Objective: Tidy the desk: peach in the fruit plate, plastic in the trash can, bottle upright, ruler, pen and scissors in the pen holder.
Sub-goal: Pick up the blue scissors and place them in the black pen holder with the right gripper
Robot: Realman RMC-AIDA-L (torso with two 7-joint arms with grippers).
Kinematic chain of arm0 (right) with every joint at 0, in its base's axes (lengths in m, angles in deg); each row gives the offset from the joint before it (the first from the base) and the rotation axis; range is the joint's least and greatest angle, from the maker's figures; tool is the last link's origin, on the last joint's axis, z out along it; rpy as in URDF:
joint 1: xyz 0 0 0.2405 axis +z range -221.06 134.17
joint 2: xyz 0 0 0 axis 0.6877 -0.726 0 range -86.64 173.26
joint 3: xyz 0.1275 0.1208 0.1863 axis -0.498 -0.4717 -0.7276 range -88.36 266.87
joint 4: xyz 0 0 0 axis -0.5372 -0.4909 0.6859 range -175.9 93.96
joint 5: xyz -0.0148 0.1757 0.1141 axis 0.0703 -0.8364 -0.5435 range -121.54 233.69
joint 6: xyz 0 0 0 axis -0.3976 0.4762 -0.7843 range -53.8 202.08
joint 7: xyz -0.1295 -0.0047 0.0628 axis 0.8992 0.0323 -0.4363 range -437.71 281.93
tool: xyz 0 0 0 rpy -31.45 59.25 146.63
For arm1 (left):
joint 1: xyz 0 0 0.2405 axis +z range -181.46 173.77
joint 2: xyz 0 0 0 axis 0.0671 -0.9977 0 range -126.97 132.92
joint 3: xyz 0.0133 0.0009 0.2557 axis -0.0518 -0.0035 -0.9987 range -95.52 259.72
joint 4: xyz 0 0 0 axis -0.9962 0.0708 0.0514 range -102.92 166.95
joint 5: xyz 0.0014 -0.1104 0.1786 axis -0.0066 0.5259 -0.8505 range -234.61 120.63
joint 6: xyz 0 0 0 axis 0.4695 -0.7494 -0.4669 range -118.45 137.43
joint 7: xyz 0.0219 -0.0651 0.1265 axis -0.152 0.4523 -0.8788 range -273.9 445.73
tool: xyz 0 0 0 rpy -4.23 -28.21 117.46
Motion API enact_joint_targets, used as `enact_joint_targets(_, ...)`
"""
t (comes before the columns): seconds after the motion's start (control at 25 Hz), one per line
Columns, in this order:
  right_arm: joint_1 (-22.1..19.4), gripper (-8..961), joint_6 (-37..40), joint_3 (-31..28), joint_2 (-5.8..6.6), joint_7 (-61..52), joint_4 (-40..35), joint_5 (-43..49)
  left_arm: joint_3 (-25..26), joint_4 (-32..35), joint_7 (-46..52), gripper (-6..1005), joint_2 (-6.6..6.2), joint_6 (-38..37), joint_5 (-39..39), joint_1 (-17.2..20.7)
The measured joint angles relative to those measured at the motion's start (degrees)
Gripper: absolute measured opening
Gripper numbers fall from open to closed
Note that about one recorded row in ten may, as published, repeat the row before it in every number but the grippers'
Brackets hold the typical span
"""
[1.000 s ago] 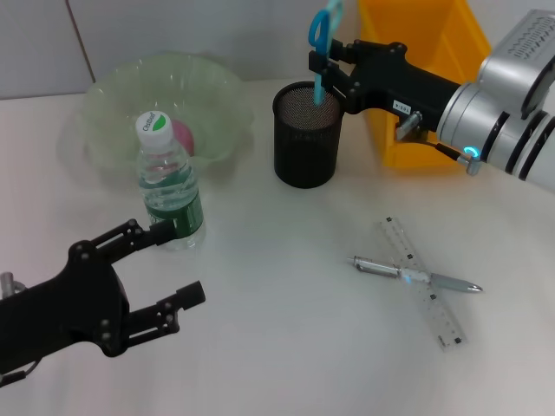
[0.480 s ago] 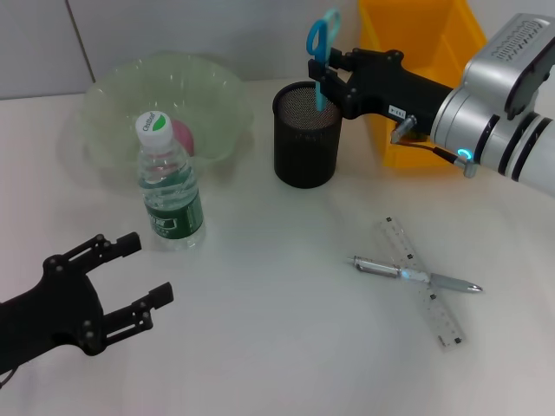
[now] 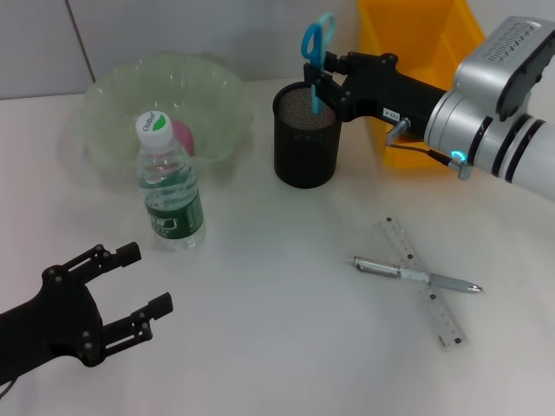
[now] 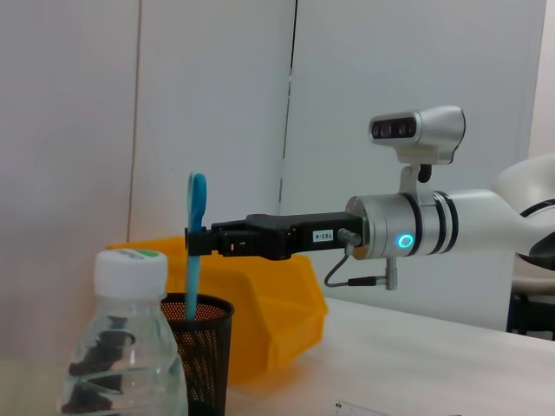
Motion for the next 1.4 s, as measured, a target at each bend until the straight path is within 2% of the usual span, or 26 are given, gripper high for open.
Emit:
enact_joint_targets(0.28, 0.17, 302, -0.95, 1.62, -0.03, 0.25, 0.23, -0.08, -0.02, 0.10, 0.48, 785, -0.11, -0.62, 0.00, 0.03)
enact_joint_targets(0.96, -0.50, 636, -0.61, 1.10, -0.12, 0.27, 0.30, -0.37, 0.02, 1.54, 1.86, 785, -0.24, -2.19, 0.01, 0.12)
enact_joint_targets(1.4, -1.40, 705, 0.66, 2.50, 0.05, 0.30, -0.87, 0.06, 0.04, 2.96, 2.66, 785, -0.24, -2.77, 0.01, 0.20)
